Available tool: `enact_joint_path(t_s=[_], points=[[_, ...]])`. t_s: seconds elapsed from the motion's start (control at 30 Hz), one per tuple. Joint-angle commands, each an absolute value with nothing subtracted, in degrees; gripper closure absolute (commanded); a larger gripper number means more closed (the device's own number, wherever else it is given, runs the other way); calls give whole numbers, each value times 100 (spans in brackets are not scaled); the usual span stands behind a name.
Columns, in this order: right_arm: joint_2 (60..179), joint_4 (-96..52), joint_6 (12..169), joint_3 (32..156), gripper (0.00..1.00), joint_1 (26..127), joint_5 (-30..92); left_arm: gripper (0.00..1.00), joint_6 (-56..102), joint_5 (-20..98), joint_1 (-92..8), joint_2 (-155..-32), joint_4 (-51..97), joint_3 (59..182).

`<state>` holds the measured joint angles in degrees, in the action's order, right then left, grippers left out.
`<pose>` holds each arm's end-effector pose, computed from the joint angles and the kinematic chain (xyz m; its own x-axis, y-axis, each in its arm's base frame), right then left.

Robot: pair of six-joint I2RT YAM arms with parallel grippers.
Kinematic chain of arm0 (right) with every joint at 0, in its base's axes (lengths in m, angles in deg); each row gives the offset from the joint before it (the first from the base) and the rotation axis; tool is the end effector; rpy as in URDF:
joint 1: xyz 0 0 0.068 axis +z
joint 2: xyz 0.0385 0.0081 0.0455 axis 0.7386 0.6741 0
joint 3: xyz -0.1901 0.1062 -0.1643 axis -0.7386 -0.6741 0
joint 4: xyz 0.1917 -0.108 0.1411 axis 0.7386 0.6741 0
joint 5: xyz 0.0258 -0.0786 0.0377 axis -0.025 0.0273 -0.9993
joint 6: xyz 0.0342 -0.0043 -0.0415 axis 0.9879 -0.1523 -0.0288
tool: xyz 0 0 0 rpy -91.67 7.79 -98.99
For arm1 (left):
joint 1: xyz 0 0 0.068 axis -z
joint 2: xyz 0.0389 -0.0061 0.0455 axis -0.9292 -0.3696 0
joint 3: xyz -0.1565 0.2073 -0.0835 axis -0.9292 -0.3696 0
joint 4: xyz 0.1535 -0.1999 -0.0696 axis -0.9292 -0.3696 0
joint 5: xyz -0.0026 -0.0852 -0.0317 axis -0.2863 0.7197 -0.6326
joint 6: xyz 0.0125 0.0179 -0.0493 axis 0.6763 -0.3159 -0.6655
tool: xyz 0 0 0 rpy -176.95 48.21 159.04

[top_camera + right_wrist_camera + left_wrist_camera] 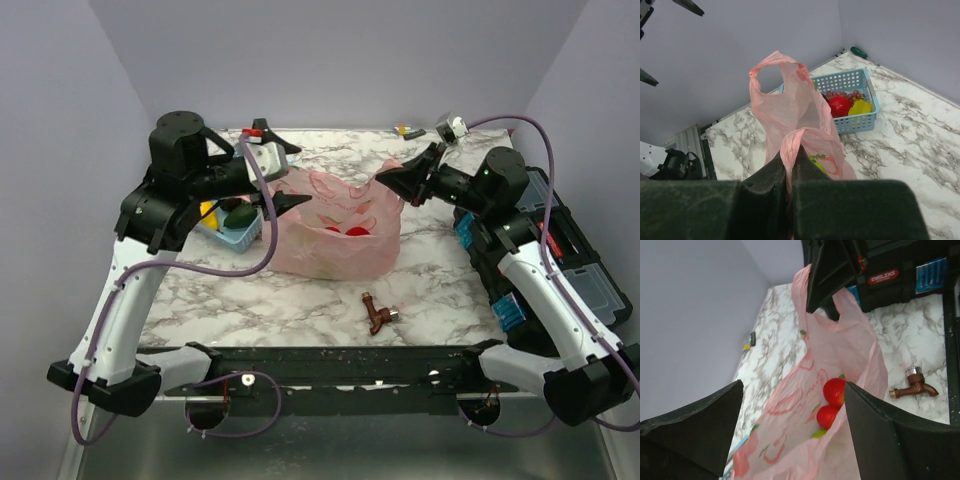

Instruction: Place the fake fruits into the plastic bag and tie a complex knot

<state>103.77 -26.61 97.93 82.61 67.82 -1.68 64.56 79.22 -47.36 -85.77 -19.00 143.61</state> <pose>0.2326 0.1102 0.4152 -0.1638 0.1411 -0.9764 -0.8574 0.4691 0.2116 0.1790 -0.0971 0.5052 0.2900 0.2417 -0.9260 0.8952 0.2736 0.3518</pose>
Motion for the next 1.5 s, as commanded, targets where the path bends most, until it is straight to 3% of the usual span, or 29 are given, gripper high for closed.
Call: enact_joint_path(t_s=[0.0,0.17,0.3,0.53,0.7,0.77,0.9,1.17,1.47], points=[[10191,-2436,9357,8467,92,6819,-347,20,6329,7768,-4008,-9024,-1310,14544],[10100,-2248,8979,8441,88,6823,-470,22,6855,7526,-3407,-9674,-1353,15001],[10033,-1978,8832,8459,77,6827,-668,22,6918,7315,-3113,-10076,-1201,15148],[9884,-1863,8811,8511,74,6827,-784,22,6503,7324,-2929,-10470,-642,15039],[9832,-1922,9123,8614,54,6827,-741,15,5899,7695,-2912,-10432,-180,14615],[9845,-1916,9240,8617,55,6820,-731,9,5559,7789,-2891,-10345,175,14314],[9917,-1911,9364,8566,75,6827,-775,1,4485,7930,-2886,-10298,1106,13837],[9836,-2179,9826,8564,69,6825,-597,1,2386,7765,-2840,-10044,3611,12486],[9817,-2600,10000,8356,68,6827,-385,1,2498,6702,-2303,-9727,4252,11909]])
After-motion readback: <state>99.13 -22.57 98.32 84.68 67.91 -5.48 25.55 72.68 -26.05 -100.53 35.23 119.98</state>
